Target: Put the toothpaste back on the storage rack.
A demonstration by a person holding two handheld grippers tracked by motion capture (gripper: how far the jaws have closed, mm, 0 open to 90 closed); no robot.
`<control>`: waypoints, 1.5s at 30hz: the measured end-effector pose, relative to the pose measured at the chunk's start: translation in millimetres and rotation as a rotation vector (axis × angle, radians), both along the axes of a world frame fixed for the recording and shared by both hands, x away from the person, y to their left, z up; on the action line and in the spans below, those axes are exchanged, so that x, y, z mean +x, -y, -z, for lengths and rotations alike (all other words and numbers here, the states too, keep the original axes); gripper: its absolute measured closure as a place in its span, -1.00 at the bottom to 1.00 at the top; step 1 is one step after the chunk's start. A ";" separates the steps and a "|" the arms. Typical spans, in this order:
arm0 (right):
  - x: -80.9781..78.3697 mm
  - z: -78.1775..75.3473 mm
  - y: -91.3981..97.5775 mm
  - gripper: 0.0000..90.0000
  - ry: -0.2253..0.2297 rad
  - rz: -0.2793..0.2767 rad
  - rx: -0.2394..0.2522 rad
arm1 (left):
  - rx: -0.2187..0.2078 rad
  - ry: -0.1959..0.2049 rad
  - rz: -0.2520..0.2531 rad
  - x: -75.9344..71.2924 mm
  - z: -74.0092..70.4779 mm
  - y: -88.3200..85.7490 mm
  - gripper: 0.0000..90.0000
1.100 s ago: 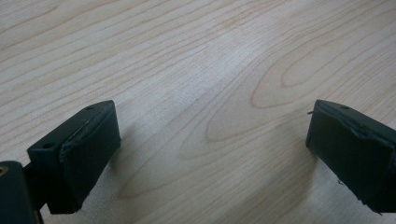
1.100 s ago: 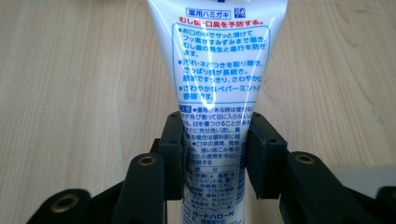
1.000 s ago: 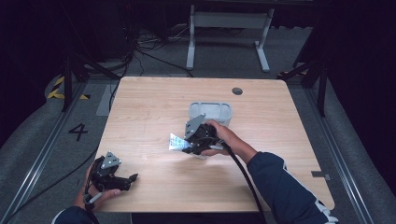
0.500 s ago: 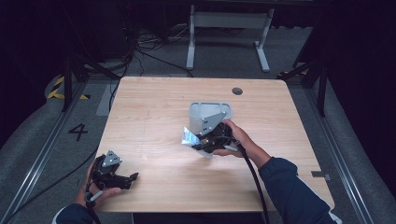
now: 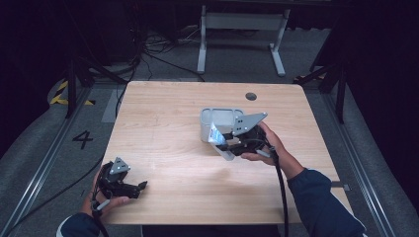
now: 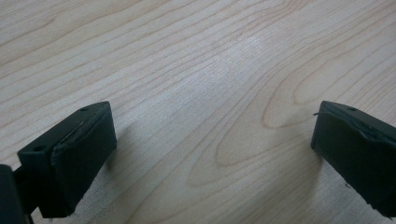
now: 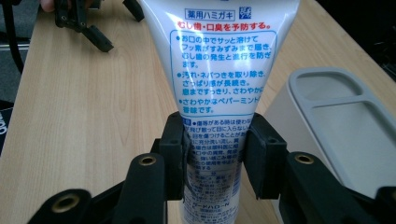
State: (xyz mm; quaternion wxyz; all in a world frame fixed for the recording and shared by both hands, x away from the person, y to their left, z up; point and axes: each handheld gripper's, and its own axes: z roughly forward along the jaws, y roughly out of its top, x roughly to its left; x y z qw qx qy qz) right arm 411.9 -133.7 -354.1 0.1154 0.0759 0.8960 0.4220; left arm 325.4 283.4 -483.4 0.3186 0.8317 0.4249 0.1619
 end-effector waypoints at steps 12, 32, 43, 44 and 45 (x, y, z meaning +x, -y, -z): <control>2.4 -23.8 18.1 0.43 0.044 0.041 0.068 | 0.000 0.000 0.000 0.0 0.0 0.0 -0.99; 26.5 -52.5 20.9 0.43 0.086 0.132 0.180 | 0.000 0.000 0.000 0.0 0.0 0.0 -0.99; 44.9 -51.2 14.7 0.43 0.083 0.177 0.192 | 0.000 0.000 0.001 0.1 0.0 0.0 -0.99; 44.9 -51.2 14.7 0.43 0.083 0.177 0.192 | 0.000 0.000 0.001 0.1 0.0 0.0 -0.99; 46.9 -51.0 14.0 0.43 0.082 0.180 0.194 | 0.000 0.000 0.001 0.1 0.0 -0.1 -0.99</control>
